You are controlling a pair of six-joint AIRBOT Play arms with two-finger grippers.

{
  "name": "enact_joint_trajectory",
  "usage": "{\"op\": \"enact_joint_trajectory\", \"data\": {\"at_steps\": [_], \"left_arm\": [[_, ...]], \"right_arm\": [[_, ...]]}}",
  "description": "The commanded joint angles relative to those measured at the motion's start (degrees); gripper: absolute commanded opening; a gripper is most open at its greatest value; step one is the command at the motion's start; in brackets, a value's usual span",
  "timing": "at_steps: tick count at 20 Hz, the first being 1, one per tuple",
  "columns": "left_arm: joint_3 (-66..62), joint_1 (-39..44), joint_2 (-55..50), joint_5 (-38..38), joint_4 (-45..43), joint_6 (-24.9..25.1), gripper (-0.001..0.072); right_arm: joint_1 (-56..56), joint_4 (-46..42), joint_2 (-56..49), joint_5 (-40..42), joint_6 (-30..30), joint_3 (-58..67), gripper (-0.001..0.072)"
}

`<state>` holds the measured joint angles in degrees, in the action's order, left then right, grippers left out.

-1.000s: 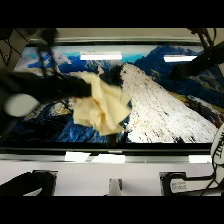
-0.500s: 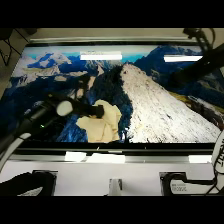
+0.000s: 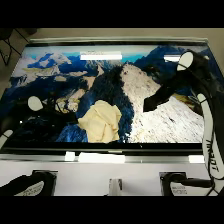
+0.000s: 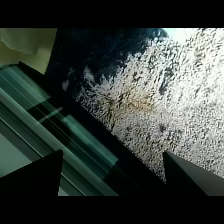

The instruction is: Fold the shirts.

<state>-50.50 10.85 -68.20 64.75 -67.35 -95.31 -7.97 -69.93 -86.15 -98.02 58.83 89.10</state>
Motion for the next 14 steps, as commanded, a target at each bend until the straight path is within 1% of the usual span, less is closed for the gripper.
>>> {"op": "enact_joint_trajectory", "data": {"at_steps": [1,4,6,8,9,10,11,12,13,14], "left_arm": [[8.68,-1.07,-0.76,-11.65,15.28,5.14,0.072],[8.61,-1.05,-2.25,-16.76,21.29,8.87,0.072],[8.61,-0.2,-3.61,-19.65,21.53,9.11,0.072],[8.59,0.79,-4.81,-23.26,21.75,9.16,0.0702],[8.59,1.09,-4.98,-24.94,22.03,9.11,0.0667],[8.59,1.25,-5.07,-25.86,22.45,9.09,0.0533],[8.61,1.33,-5.11,-26.51,22.4,9.14,0.0357],[8.61,1.31,-5.16,-26.69,22.4,9.16,0.0268],[8.61,1.29,-5.14,-26.67,22.38,9.25,0.0108],[8.61,1.31,-5.05,-26.64,22.4,10.16,0.0036]], "right_arm": [[-1.25,0.42,0.02,0.85,-0.15,-4.92,0.0684],[-1.25,0.63,0.02,0.87,-0.17,-7.93,0.0684],[-1.25,2.62,0.02,1.14,-0.66,-10.01,0.0683],[-1.31,5.29,0.02,1.81,-0.59,-12.13,0.0683],[-1.7,6.1,0.02,2.4,-0.57,-13.38,0.0684],[-2.69,5.57,0.02,3.13,-0.57,-14.67,0.0684],[-4.22,4.87,0.02,4.22,-0.57,-16.13,0.0684],[-6.38,5.01,0.0,6.05,-0.52,-17.75,0.0683],[-8.74,4.98,0.0,8.5,-0.31,-19.06,0.0686],[-10.64,4.9,0.0,10.97,0.44,-20.02,0.0687]]}}
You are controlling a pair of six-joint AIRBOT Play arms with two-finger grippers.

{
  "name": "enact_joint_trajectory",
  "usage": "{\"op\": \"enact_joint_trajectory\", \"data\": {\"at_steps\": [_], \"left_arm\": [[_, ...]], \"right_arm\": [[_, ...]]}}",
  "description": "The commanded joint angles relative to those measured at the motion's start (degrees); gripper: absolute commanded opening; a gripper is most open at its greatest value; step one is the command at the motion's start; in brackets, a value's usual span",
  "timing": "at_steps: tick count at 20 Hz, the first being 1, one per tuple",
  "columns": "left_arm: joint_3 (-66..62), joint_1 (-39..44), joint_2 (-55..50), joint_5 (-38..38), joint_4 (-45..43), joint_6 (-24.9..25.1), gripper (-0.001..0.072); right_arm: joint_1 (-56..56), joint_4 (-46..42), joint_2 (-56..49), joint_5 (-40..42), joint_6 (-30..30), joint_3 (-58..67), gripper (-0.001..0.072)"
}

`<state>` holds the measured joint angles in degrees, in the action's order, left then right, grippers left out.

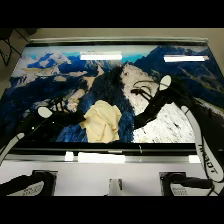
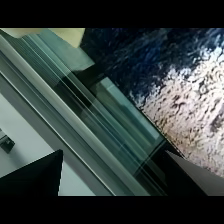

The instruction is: Fold the shirts.

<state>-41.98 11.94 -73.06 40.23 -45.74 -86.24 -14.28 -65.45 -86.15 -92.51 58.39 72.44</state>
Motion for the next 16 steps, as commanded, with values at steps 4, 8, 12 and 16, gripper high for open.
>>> {"op": "enact_joint_trajectory", "data": {"at_steps": [4,8,12,16], "left_arm": [[0.09,0.2,0.7,-2.08,0.72,3.37,0.0035],[0.09,0.2,0.92,-1.6,0.74,3.56,0.0035],[0.09,0.22,0.94,-1.6,0.76,3.56,0.0035],[0.07,0.22,1.86,-0.83,0.74,3.56,0.0035]], "right_arm": [[-8.46,5.14,-1.11,14.58,3.23,-4.24,0.0686],[-9.84,13.6,-1.07,20.0,-2.97,-4.24,0.0689],[-9.92,14.14,-1.22,20.37,-5.07,-4.24,0.0687],[-9.92,13.84,-2.69,28.59,-2.47,-4.24,0.0649]]}}
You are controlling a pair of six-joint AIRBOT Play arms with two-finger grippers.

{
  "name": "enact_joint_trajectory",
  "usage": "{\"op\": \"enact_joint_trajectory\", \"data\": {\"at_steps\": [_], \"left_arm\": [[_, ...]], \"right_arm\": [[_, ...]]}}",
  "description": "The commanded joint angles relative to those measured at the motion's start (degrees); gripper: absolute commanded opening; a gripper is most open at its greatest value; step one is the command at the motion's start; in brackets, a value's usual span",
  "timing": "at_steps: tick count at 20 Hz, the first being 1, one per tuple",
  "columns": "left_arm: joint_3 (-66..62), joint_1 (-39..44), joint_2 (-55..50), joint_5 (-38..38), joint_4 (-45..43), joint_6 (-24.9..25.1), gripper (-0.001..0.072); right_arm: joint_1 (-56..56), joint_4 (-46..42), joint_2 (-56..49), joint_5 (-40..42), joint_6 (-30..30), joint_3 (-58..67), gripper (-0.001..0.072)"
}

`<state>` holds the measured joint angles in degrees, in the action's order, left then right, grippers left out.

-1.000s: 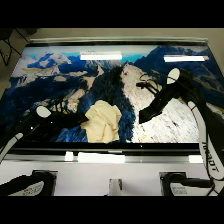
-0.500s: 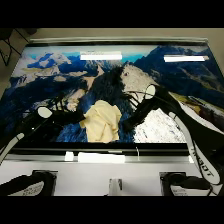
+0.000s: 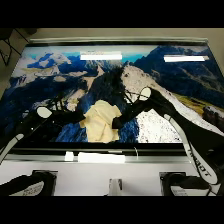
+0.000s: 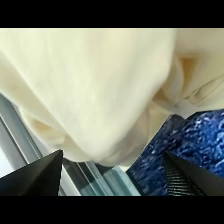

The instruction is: Fold the shirts.

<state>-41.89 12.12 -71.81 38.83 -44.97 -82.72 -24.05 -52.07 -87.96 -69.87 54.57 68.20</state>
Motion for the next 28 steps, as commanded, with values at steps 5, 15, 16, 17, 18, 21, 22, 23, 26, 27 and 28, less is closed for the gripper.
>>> {"op": "enact_joint_trajectory", "data": {"at_steps": [5,15,16,17,18,21,22,23,26,27,28], "left_arm": [[-0.33,-0.15,5.51,0.76,0.0,4.87,0.0034],[-25.77,-8.39,37.38,-8.41,3.69,5.57,0.0034],[-28.22,-7.76,39.36,-10.1,3.67,5.57,0.0034],[-30.08,-7.37,40.98,-10.95,3.52,5.62,0.0034],[-31.43,-7.54,42.27,-11.26,3.3,5.81,0.0034],[-32.26,-8.79,45.27,-11.96,0.85,5.31,0.0034],[-32.26,-9.27,45.81,-13.51,0.9,2.97,0.0034],[-32.28,-9.31,46.12,-14.69,1.2,0.76,0.0034],[-32.24,-9.31,45.62,-10.32,-0.04,2.71,0.0035],[-32.0,-9.31,44.78,-6.47,-1.03,2.71,0.0034],[-31.3,-9.31,43.85,-2.47,-2.34,2.73,0.0034]], "right_arm": [[-0.02,1.55,-1.55,9.25,2.71,0.7,0.0027],[-0.09,-21.68,22.86,10.29,-0.2,31.67,0.0028],[-0.09,-19.26,25.62,10.99,-0.72,34.05,0.0028],[-0.09,-18.78,27.85,10.99,-1.07,35.63,0.0028],[-0.09,-20.02,30.4,11.06,-1.03,36.15,0.0028],[-0.09,-31.23,36.85,7.26,2.54,36.13,0.0028],[-0.09,-33.11,38.53,6.32,3.85,36.13,0.0028],[-0.09,-33.46,40.11,6.29,4.28,36.13,0.0028],[-0.09,-32.94,42.75,7.3,7.04,36.13,0.0029],[-0.09,-32.96,42.51,6.27,6.95,36.13,0.0029],[-0.09,-33.31,41.57,4.15,6.93,36.13,0.0029]]}}
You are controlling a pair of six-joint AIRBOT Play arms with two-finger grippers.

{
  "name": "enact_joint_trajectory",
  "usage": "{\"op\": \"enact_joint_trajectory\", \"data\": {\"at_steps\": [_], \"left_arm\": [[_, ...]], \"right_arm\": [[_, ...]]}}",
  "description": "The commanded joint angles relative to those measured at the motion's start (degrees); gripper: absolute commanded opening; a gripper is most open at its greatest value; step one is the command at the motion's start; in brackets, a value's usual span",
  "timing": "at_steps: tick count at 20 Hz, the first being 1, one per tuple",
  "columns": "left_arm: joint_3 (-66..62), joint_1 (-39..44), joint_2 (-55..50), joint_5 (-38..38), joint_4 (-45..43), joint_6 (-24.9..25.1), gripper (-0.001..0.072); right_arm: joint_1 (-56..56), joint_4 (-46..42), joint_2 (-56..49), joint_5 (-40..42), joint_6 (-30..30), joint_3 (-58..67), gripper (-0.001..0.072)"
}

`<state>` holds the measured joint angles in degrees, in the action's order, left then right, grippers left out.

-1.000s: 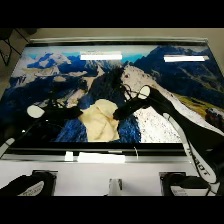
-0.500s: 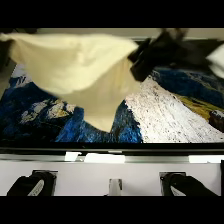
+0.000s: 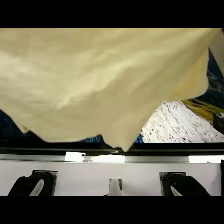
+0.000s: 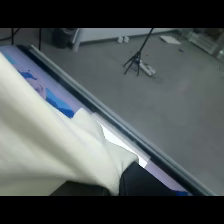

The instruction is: Fold the shirts.

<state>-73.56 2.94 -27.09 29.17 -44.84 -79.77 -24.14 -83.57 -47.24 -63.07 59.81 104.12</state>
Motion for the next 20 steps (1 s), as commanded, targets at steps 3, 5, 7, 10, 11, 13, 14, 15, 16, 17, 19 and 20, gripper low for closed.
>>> {"op": "enact_joint_trajectory", "data": {"at_steps": [3,5,7,10,11,13,14,15,16,17,19,20], "left_arm": [[6.95,-0.13,-4.17,18.01,-9.84,-0.44,0.0034],[15.23,-0.13,-6.19,21.33,-11.78,-0.42,0.0034],[24.22,0.07,-8.57,20.68,-11.3,-0.42,0.0035],[33.0,0.11,-13.53,18.78,-7.43,-0.44,0.0035],[34.29,0.39,-15.34,18.18,-6.16,-0.42,0.0035],[34.64,1.53,-17.97,16.81,-5.6,-0.39,0.0035],[34.64,2.1,-18.45,15.8,-5.53,-0.39,0.0035],[34.62,2.23,-18.47,15.06,-5.53,-0.39,0.0036],[34.53,2.1,-18.34,14.8,-5.57,-0.39,0.0035],[34.36,1.75,-18.25,14.91,-5.7,-0.39,0.0035],[33.88,0.83,-18.23,15.23,-5.92,-0.17,0.0035],[33.75,0.33,-18.18,15.41,-6.19,-0.17,0.0035]], "right_arm": [[0.0,-2.56,-6.01,-11.67,-2.34,0.04,0.0029],[0.0,-2.54,-12.85,-14.4,-3.74,-1.38,0.003],[0.0,-2.23,-20.61,-11.43,-3.3,-4.17,0.003],[0.0,-0.55,-33.44,-6.34,3.26,-5.14,0.003],[0.0,1.97,-37.27,-5.77,5.25,-5.14,0.003],[0.0,8.07,-42.6,-6.67,6.47,-5.14,0.0036],[0.0,10.6,-44.09,-7.72,6.45,-5.14,0.0156],[0.0,11.67,-44.46,-8.98,6.05,-5.14,0.0376],[0.09,11.04,-43.91,-10.51,4.13,-5.11,0.0554],[0.07,8.33,-42.77,-12.41,2.69,-5.11,0.0596],[0.9,-3.08,-39.82,-18.99,0.57,-5.14,0.0663],[3.41,-6.43,-38.86,-22.82,-0.15,-5.14,0.0663]]}}
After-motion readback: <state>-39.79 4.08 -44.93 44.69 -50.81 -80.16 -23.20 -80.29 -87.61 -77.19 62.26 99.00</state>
